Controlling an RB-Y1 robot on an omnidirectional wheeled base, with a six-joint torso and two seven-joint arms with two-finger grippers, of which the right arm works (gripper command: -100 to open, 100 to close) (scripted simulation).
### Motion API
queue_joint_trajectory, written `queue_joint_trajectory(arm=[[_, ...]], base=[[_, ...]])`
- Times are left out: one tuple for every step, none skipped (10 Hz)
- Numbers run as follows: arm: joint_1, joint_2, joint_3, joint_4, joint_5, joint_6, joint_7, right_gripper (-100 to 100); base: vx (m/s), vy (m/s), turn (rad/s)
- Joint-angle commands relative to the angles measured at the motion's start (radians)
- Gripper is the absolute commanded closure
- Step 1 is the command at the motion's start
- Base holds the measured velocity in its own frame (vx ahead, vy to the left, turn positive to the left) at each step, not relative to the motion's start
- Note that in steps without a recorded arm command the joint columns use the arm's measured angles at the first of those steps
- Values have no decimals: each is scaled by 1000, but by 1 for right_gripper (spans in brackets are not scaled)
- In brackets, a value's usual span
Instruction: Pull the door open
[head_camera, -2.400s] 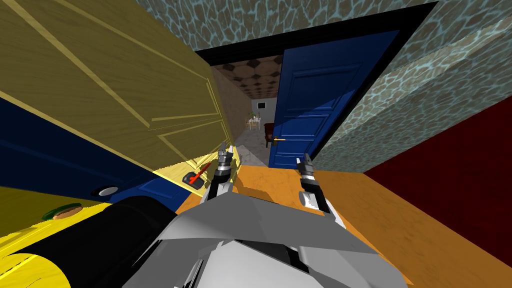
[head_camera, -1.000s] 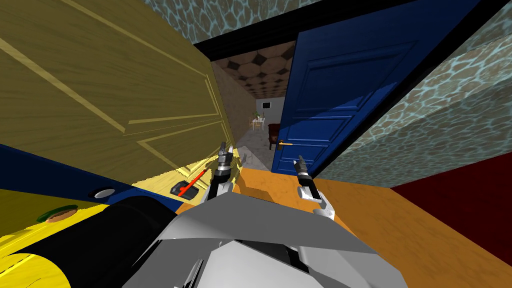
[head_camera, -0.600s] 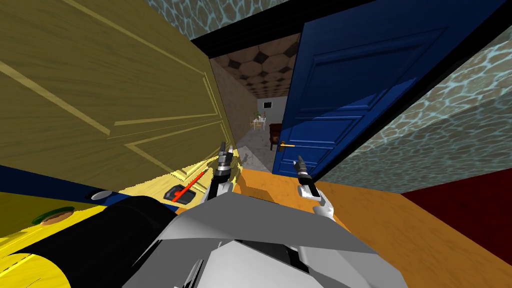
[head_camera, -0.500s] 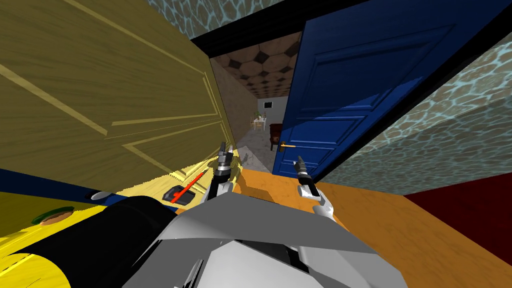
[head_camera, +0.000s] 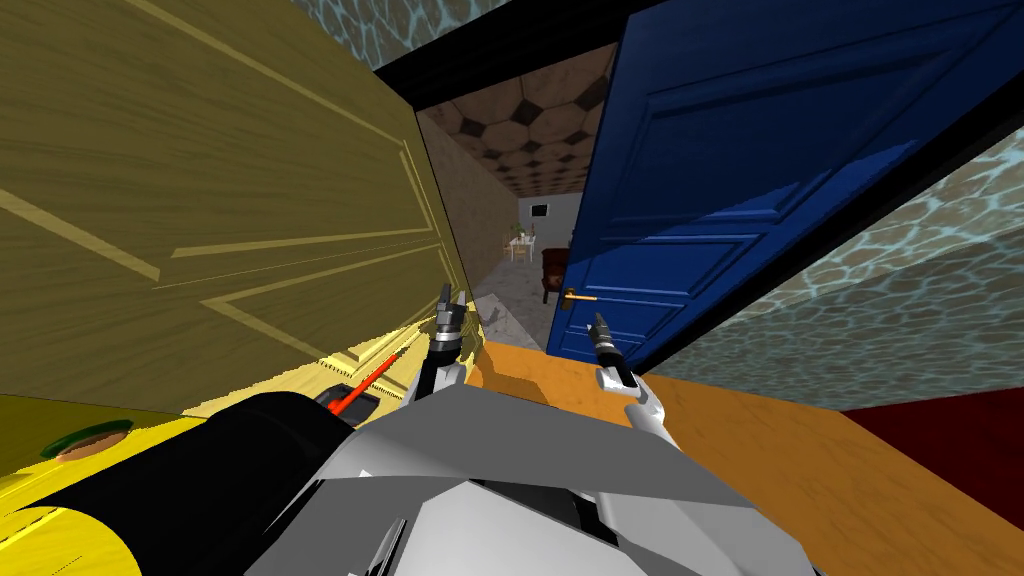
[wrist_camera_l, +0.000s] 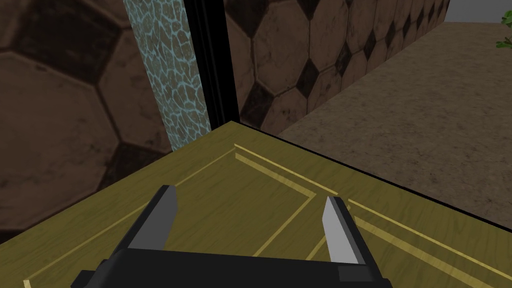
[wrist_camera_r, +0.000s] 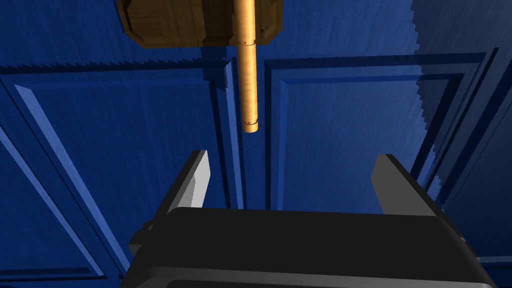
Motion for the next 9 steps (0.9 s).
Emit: queue_joint_trajectory(arm=[[-17, -4, -2, 30, 0, 3, -1, -100], [-26, -6, -3, 45, 0, 6, -2, -100], [-40, -10, -5, 69, 1, 11, -3, -100], [-52, -14, -6, 90, 1, 15, -5, -100], [-63, -17, -7, 110, 1, 19, -6, -100], [-56, -14, -7, 94, 1, 19, -4, -100], [-48, -40, -19, 110, -9, 6, -21, -100], [-44, -49, -24, 115, -12, 0, -27, -100], [-40, -60, -29, 121, -16, -5, -33, -100]], base=[[87, -4, 28], [79, -4, 31], [93, -12, 47], [119, -10, 57], [153, -29, 44], [70, -18, 12], [144, 12, 167], [203, 42, 164], [157, 40, 70]])
